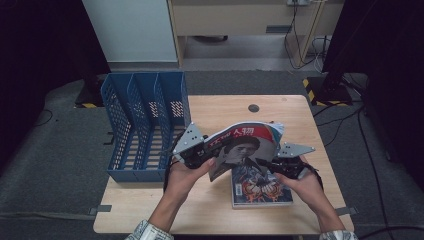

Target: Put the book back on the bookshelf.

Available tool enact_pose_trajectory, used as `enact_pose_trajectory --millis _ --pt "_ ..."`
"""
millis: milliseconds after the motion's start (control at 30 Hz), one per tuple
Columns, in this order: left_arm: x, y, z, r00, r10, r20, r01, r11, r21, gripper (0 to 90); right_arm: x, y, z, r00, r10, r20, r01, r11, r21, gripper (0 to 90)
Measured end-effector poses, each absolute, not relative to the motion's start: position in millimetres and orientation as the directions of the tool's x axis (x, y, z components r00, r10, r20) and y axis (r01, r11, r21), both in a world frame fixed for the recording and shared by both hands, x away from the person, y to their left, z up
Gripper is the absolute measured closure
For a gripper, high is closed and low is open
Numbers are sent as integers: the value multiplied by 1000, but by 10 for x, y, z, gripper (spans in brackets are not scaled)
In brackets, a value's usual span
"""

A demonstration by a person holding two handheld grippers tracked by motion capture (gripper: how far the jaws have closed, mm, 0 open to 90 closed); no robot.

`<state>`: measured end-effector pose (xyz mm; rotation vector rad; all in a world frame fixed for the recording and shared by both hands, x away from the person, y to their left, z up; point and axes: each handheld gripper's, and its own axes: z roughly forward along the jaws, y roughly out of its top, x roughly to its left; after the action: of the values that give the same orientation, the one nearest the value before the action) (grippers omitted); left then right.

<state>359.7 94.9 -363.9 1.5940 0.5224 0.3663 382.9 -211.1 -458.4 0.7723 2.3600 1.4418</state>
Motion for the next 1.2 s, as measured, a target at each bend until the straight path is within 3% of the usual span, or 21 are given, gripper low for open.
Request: enact_pose_trajectory --millis 167,200,233,333,367,700,1000,1200 --pt "3598 931 -3638 838 539 -86 118 -26 993 862 3839 -2126 -4598 -806 590 53 310 343 887 726" --pt "3605 940 -3633 833 545 -94 123 -17 992 862 3841 -2135 -4597 -798 600 56 312 332 890 689" --pt "3614 958 -3624 831 546 -106 129 -4 992 867 3837 -2163 -4593 -784 618 59 316 315 895 586" --pt "3617 990 -3604 829 546 -119 132 15 991 868 3821 -2192 -4599 -764 642 62 324 299 897 520" --pt "3614 997 -3596 829 548 -114 128 13 992 868 3798 -2233 -4611 -741 669 59 327 283 901 451" --pt "3590 1181 -3477 806 578 -125 114 56 992 868 3778 -2309 -4691 -681 729 65 367 263 892 414" --pt "3537 1406 -3224 775 623 -103 65 83 994 868 3815 -2464 -4844 -542 836 89 468 213 858 326" --pt "3529 1566 -3130 744 660 -104 61 88 994 868 3724 -2577 -4920 -483 872 77 500 202 842 320"
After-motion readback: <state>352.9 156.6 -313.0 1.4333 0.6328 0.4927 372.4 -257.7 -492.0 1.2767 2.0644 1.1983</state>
